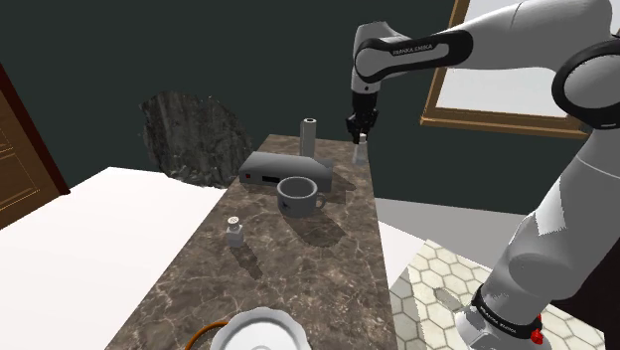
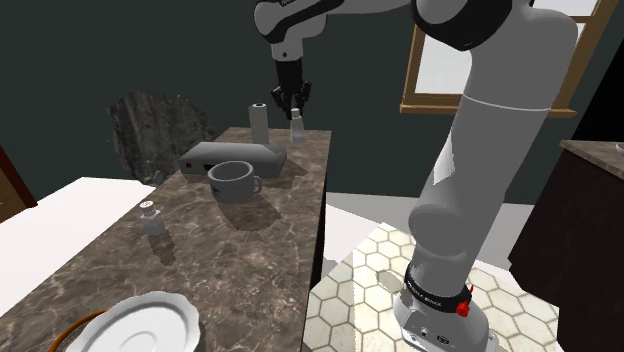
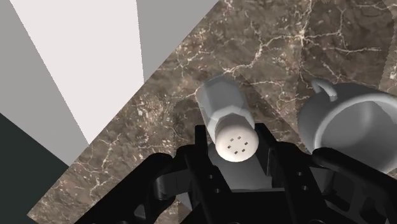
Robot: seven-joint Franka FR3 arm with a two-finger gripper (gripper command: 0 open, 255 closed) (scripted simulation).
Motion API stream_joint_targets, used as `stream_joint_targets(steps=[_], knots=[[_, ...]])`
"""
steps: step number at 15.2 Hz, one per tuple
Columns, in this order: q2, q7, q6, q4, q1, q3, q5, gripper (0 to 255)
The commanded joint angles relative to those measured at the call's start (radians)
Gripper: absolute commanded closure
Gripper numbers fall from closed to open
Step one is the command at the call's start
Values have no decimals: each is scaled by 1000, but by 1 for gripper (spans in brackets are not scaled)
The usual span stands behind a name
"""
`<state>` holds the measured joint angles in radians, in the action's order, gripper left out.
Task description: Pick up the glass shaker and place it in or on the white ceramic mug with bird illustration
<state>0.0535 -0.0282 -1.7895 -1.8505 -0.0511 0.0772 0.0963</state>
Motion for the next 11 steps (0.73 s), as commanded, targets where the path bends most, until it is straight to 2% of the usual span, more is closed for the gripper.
stream_joint_targets(steps=[1,6,11], knots=[[-29,-39,21,46,19,-21,-4,255],[-122,-136,80,189,71,-72,-8,255],[-242,-228,155,376,127,-115,-4,255]])
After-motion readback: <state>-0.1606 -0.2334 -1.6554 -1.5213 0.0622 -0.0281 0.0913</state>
